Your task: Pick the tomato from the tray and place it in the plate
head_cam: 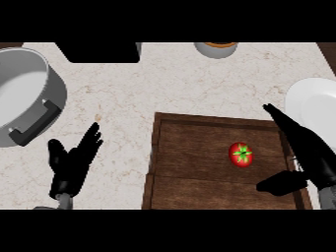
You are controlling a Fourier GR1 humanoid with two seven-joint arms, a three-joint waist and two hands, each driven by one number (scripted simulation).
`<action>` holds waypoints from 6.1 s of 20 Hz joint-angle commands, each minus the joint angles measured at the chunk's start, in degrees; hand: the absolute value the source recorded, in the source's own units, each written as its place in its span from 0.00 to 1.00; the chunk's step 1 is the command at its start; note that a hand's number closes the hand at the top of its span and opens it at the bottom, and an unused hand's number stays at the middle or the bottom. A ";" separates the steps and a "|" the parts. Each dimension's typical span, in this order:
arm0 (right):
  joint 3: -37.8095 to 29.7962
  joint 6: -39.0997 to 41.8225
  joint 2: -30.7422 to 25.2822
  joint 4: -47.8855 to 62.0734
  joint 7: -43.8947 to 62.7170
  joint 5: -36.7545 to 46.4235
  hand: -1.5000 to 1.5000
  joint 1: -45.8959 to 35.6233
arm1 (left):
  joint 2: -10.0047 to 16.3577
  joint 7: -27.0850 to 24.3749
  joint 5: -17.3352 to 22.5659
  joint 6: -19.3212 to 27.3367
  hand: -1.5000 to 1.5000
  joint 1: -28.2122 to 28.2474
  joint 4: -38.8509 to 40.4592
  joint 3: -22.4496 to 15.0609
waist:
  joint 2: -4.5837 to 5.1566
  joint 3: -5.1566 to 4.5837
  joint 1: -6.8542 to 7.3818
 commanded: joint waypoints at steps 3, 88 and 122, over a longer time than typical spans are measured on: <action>3.43 0.05 6.80 3.03 -0.83 6.03 0.00 1.90 | -1.10 1.90 -1.56 0.14 0.50 -1.91 -0.49 1.46 | 0.01 0.01 -0.09; -65.48 -72.52 16.12 53.13 38.16 90.26 1.00 -30.00 | -5.04 0.63 -5.99 -5.77 0.50 -1.21 0.58 5.56 | 0.76 0.16 1.67; -53.23 -77.63 19.80 37.93 -20.95 1.93 0.00 -12.64 | -6.65 -1.91 -7.27 -5.00 0.50 0.87 3.29 5.60 | -0.19 0.15 -1.19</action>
